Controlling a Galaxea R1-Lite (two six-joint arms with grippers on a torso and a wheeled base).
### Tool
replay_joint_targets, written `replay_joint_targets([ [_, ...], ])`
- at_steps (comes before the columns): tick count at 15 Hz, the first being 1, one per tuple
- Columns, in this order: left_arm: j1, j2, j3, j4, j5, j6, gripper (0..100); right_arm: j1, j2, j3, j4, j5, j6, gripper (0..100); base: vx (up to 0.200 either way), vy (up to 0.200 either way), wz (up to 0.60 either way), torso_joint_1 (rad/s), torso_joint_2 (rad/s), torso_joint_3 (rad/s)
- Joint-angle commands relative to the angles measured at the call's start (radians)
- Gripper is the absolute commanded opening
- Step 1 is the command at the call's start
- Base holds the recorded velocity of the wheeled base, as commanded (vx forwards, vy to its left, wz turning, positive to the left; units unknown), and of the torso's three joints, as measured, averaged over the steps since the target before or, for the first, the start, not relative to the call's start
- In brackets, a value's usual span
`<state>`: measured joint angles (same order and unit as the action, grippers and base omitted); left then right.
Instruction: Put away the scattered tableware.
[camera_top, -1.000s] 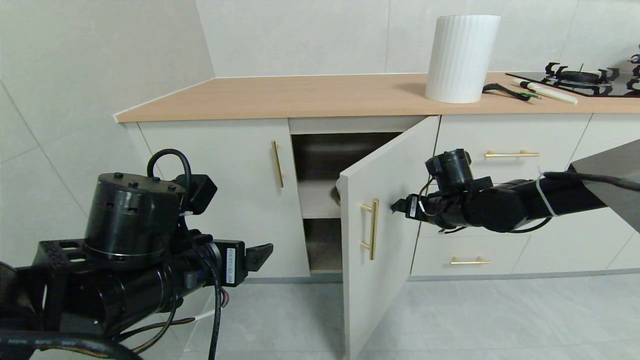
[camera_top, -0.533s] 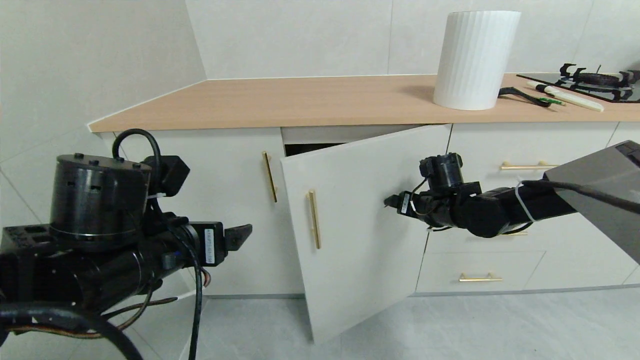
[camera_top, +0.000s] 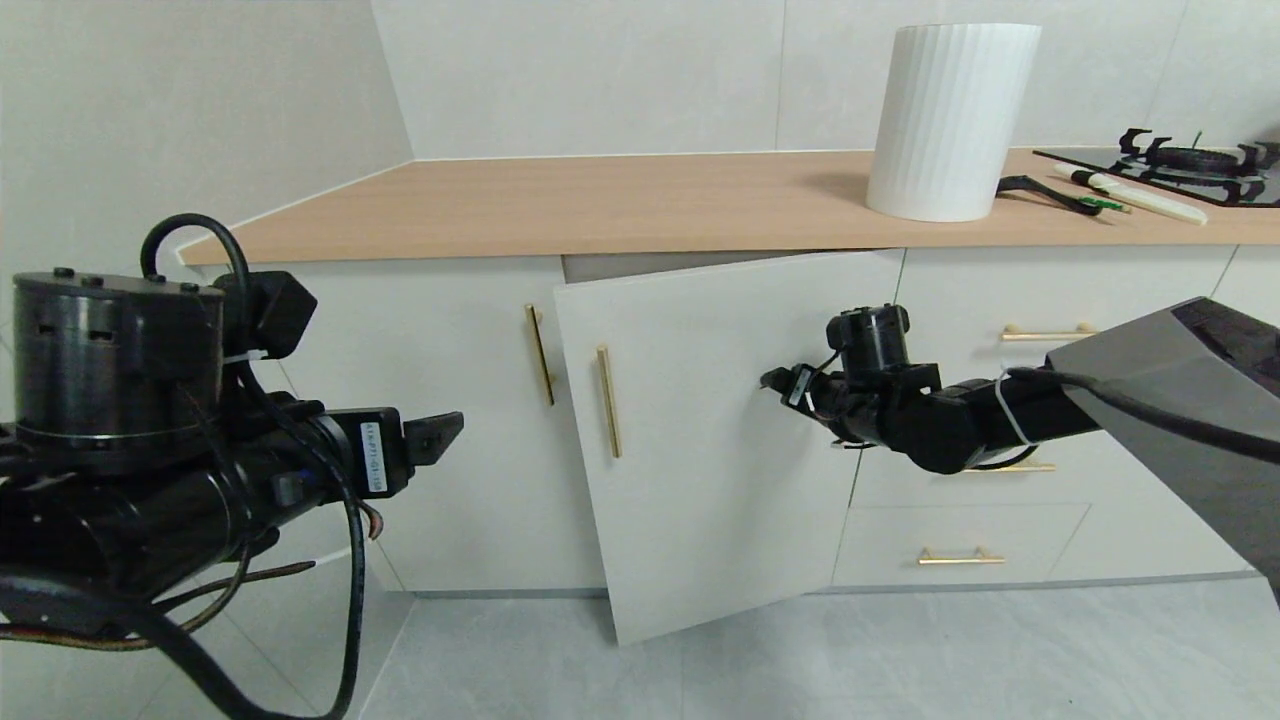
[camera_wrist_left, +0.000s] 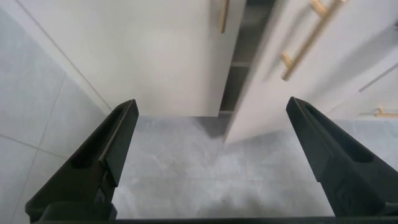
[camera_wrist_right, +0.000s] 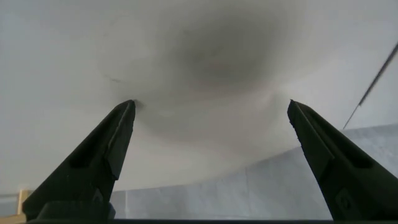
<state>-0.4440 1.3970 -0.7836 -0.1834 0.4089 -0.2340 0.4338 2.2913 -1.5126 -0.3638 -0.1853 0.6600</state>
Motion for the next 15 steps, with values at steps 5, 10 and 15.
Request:
replay_joint_targets([
  [5,-0.001,0.004,0.001,-0.001,0.001,-0.001,100,-0.004,0.068,-0.098,-0.001,-0.072,0.044,100,0.0,0.0,0.0,0.0,0.0,0.0],
  [10,-0.001,0.007,0.003,-0.001,-0.001,-0.001,100,-0.026,0.137,-0.204,-0.001,-0.152,0.059,100,0.0,0.0,0.0,0.0,0.0,0.0],
  [15,-0.001,0.017,0.004,-0.001,-0.001,-0.001,100,-0.041,0.143,-0.225,0.0,-0.166,0.059,100,0.0,0.0,0.0,0.0,0.0,0.0],
])
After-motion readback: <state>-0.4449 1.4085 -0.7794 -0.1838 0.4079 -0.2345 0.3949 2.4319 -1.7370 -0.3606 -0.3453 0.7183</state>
